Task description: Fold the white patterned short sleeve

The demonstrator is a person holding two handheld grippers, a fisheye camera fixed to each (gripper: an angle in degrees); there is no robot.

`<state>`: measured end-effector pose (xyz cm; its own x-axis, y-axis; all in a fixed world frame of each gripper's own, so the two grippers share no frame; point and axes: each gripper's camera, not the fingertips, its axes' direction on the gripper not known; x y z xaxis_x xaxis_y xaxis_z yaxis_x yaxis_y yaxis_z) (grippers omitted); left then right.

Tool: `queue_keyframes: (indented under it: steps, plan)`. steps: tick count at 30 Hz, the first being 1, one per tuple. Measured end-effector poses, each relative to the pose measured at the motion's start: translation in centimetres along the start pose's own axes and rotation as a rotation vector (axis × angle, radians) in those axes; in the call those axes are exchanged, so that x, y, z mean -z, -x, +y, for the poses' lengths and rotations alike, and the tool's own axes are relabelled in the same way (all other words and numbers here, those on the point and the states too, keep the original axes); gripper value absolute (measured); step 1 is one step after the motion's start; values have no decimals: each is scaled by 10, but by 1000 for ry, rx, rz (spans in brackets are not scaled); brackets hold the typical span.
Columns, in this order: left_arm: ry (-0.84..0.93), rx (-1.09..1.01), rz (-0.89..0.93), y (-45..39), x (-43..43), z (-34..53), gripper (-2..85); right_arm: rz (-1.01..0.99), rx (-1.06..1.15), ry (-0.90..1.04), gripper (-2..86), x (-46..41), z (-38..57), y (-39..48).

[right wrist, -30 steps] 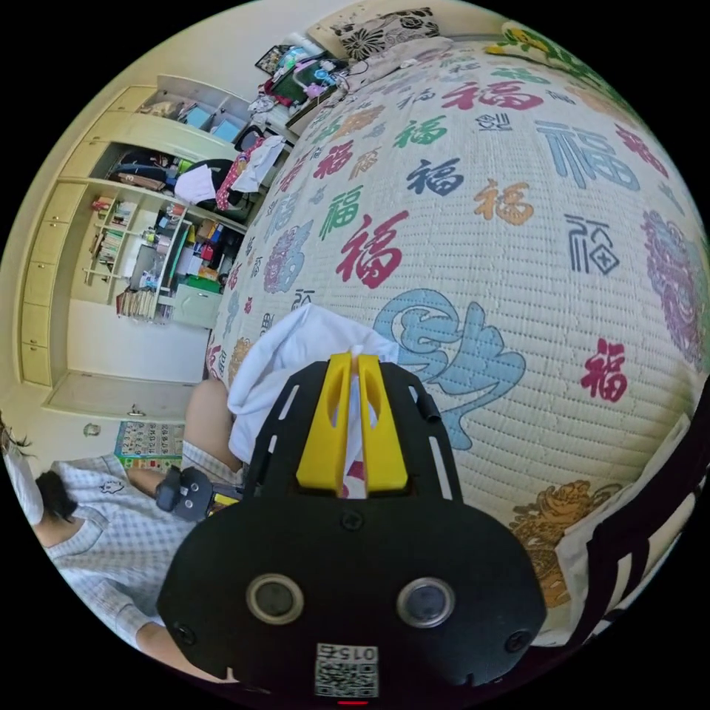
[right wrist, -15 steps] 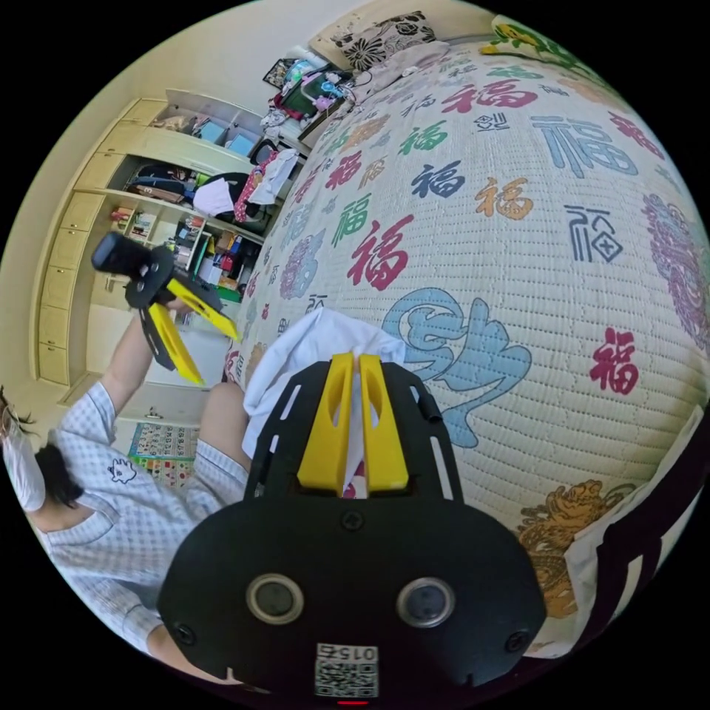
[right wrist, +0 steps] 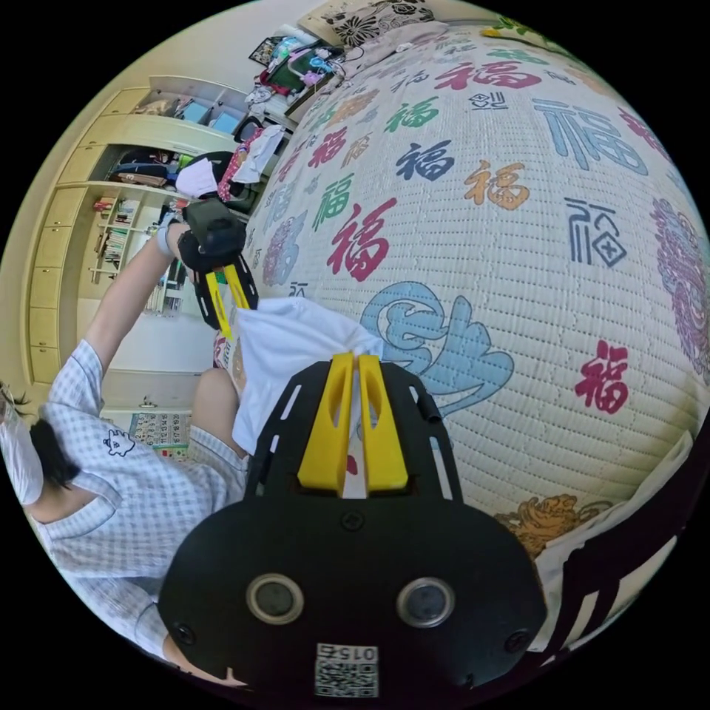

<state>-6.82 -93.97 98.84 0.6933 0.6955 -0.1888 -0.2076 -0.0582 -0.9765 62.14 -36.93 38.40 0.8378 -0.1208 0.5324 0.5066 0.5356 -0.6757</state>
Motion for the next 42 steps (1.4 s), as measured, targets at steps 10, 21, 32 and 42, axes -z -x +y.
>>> queue_keyframes:
  steps: [10,21,32,42]
  plan:
    - [-457,153,42,98,-10,80,11,31,-26,54,4,2,8,-3]
    - [-839,251,-71,97,-17,189,12,1,-59,-79,77,40,98,27]
    - [-973,448,-245,78,-66,227,1,54,-86,57,-3,-17,148,59]
    - [-1182,566,-331,20,-84,290,36,-49,-82,-29,65,14,208,87]
